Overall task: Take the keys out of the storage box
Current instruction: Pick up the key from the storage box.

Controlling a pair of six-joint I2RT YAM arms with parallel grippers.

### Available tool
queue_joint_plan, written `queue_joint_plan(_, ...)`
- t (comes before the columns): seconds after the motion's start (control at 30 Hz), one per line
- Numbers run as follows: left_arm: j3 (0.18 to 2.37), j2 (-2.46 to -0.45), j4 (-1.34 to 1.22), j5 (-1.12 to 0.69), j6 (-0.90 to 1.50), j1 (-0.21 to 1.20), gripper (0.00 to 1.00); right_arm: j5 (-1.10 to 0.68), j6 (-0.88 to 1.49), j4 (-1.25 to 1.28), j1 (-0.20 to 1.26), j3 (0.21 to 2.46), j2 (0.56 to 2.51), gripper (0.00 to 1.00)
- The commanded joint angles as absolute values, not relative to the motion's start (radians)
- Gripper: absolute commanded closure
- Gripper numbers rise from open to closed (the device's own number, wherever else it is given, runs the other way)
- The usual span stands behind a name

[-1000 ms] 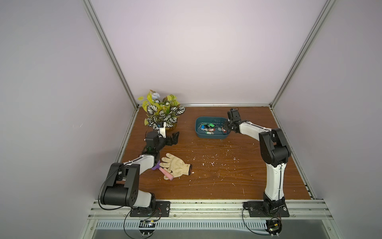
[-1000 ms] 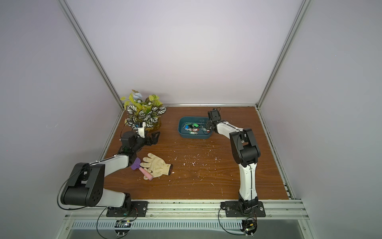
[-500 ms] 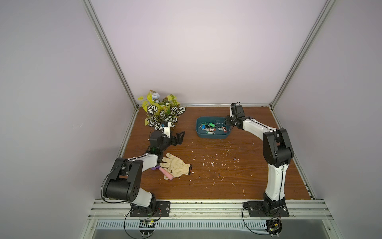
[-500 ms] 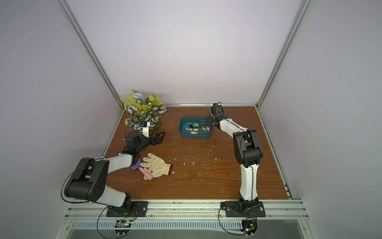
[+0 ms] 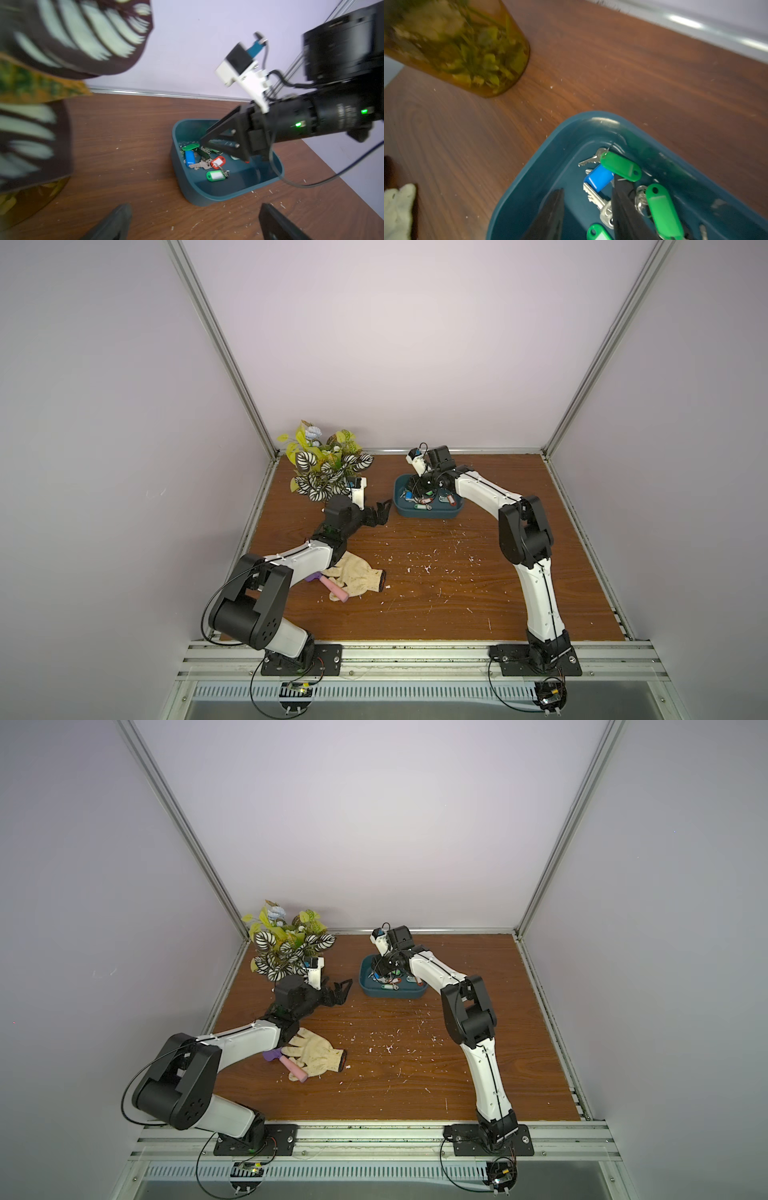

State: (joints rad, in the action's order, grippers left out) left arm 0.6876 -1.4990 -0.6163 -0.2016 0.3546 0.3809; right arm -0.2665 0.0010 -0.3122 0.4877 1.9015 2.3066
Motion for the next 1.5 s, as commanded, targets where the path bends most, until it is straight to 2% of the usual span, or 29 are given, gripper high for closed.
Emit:
queue_joint_plan(0.0,0.765,-1.506,-0.471,-0.077,0.309,0.424,0.0,-0.253,-0.067,-0.435,0.468,1.954,2.318,0.56)
queue_joint_plan(0.17,0.852,-1.527,-0.394,-0.044,0.293,0.45,0.0,-0.157,-0.07,-0.442,0.465,1.951,2.326,0.58)
queue_joint_plan(0.3,0.878,-1.523,-0.381,-0.043,0.281,0.452,0.0,-0.098,-0.05,-0.433,0.456,1.962,2.329,0.64)
queue_joint_plan(0.53,0.891,-1.523,-0.371,-0.033,0.265,0.453,0.0,-0.101,-0.039,-0.433,0.448,1.992,2.354,0.65)
queue_joint_plan(0.87,0.902,-1.524,-0.356,-0.025,0.242,0.452,0.0,-0.06,-0.028,-0.478,0.443,2.118,2.428,0.63)
queue_joint_plan(1.07,0.903,-1.526,-0.355,-0.019,0.233,0.451,0.0,-0.066,-0.049,-0.514,0.445,2.155,2.451,0.56)
queue_joint_plan(1.23,0.903,-1.533,-0.356,-0.017,0.231,0.451,0.0,-0.055,-0.057,-0.525,0.445,2.158,2.459,0.56)
queue_joint_plan(1.47,0.904,-1.537,-0.356,-0.021,0.231,0.45,0.0,-0.054,-0.051,-0.524,0.446,2.165,2.458,0.76)
